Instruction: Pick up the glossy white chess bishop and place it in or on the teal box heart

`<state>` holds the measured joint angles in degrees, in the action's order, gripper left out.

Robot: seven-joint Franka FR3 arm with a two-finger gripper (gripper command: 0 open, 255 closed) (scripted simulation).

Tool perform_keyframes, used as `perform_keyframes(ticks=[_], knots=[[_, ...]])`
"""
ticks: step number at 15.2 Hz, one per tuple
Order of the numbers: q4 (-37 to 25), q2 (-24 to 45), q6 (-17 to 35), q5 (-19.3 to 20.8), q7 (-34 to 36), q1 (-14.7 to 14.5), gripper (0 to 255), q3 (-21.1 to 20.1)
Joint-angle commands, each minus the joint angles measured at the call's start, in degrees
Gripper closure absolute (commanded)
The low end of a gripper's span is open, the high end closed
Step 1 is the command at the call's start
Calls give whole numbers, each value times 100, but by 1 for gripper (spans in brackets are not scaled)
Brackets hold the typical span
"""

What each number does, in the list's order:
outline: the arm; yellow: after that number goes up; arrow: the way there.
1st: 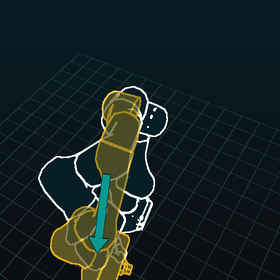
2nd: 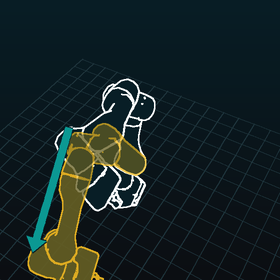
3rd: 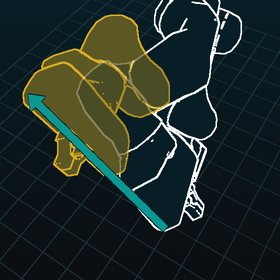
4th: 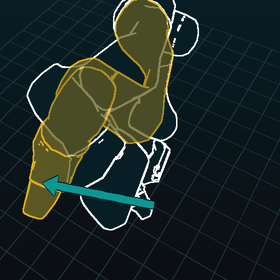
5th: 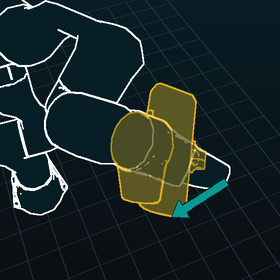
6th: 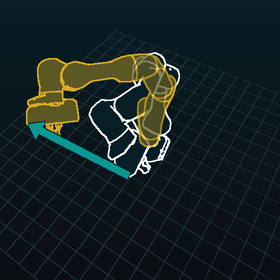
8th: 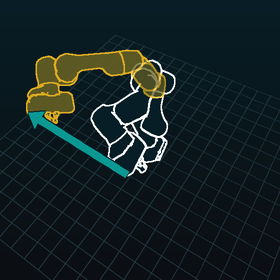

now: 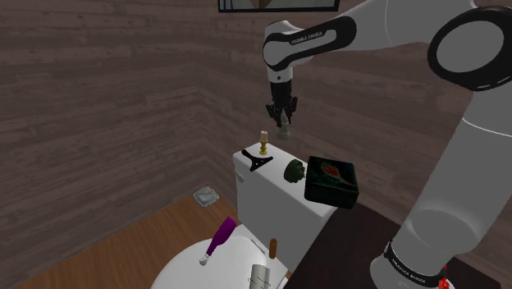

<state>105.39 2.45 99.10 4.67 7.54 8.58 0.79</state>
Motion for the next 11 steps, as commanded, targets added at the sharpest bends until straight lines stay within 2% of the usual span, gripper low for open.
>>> perform_keyframes(ticks=[1,11], knots=[[544,-451,102,19,-62,38,255,36],[2628,-2624,54,248,-498,287,255,316]])
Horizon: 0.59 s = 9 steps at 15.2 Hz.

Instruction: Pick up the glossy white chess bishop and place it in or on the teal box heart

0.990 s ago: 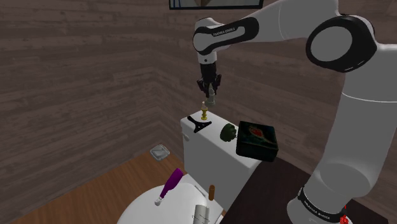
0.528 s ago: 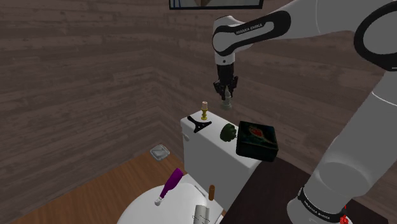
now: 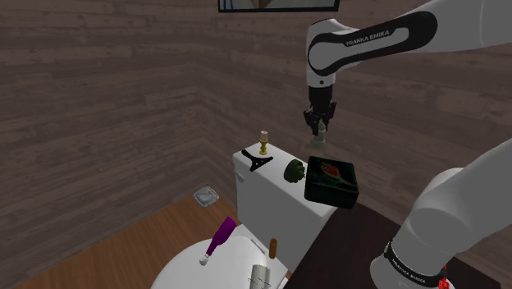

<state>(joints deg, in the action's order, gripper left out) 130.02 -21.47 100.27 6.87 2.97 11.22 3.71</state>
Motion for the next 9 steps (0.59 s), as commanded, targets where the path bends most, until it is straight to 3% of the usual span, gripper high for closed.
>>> perform_keyframes(ticks=[1,5,9], knots=[[337,-452,-105,63,-92,55,255,58],[1036,-1459,-382,260,-349,223,255,229],[1323,-1430,-67,282,-319,230,255,251]])
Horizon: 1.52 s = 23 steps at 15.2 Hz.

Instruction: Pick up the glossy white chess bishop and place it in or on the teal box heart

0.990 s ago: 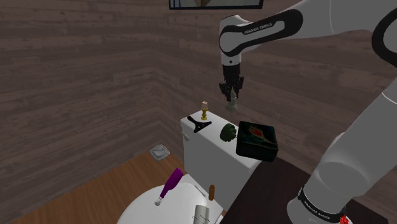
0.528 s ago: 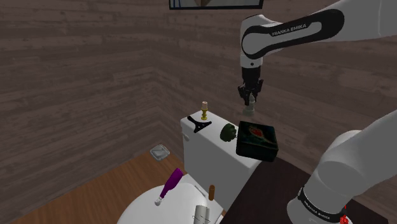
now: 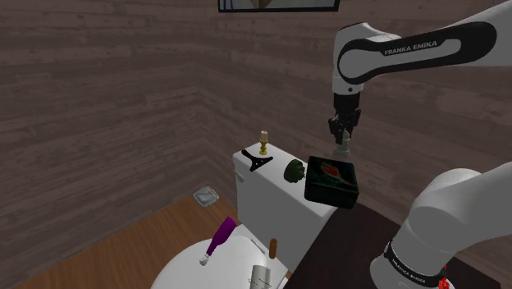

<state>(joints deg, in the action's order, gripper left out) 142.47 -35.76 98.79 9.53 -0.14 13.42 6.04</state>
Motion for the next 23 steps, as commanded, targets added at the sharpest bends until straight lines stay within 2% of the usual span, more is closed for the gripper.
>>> perform_keyframes(ticks=[1,13,21,22,23], knots=[[148,10,161,22,0,11,255,24],[902,271,1172,105,97,33,255,100],[931,287,1218,109,101,34,255,104],[931,287,1218,109,101,34,0,104],[931,288,1218,109,101,34,0,104]])
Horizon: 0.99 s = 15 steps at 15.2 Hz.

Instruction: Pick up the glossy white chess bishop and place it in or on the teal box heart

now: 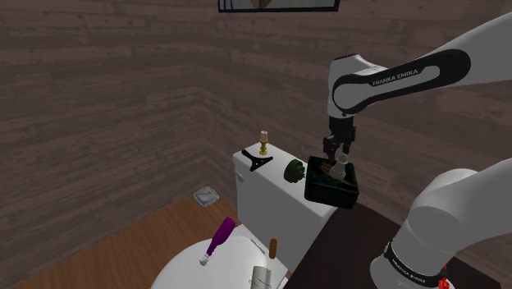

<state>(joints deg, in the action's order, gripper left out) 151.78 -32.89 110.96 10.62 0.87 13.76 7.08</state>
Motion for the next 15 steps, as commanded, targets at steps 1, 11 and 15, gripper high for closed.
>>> perform_keyframes(ticks=[1,11,15], knots=[[0,0,0,0,0,0,0,0],[-663,-98,-765,-108,-23,-58,0,-96],[-663,-98,-765,-108,-23,-58,0,-96]])
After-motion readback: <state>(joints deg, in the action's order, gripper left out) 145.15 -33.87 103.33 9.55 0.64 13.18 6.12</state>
